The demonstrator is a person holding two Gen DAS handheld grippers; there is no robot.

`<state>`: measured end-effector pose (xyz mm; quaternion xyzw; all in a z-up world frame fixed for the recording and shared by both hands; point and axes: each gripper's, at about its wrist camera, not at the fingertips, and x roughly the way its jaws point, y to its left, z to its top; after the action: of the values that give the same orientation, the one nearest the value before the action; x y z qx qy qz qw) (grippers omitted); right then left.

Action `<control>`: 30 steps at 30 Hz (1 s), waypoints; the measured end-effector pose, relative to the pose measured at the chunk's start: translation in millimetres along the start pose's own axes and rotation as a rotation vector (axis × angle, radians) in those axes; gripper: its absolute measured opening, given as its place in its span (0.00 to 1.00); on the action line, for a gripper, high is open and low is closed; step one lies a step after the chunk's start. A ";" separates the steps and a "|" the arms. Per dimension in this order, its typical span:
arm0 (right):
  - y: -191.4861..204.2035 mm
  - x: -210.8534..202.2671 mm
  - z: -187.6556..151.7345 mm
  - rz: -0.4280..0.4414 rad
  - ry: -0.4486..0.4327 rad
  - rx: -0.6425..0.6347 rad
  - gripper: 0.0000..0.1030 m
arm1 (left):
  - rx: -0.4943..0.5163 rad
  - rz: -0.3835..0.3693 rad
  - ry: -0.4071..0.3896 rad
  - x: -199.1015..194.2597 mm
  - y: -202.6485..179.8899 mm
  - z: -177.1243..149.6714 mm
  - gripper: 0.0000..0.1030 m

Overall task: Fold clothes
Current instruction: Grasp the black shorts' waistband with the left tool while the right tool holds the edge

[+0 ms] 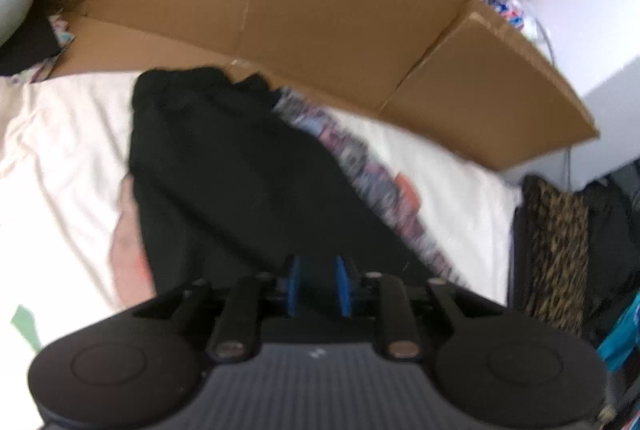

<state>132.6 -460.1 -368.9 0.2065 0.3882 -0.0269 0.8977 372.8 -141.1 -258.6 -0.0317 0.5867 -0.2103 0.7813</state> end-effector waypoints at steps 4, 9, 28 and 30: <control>6.4 10.1 7.6 0.015 -0.018 -0.014 0.20 | 0.023 0.007 0.008 20.7 -24.4 17.4 0.21; 11.5 23.7 12.7 0.026 -0.019 -0.010 0.20 | -0.007 0.032 -0.012 42.6 -36.2 40.4 0.21; 40.3 72.4 18.8 0.076 0.027 -0.129 0.34 | -0.036 0.214 0.062 126.9 -37.7 88.8 0.26; 42.0 77.1 19.4 0.080 0.033 -0.146 0.34 | -0.014 0.228 0.075 133.0 -37.8 90.2 0.30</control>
<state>208.4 -420.7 -396.9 0.1562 0.3955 0.0408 0.9042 475.4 -241.9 -339.7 0.0379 0.6166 -0.1170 0.7776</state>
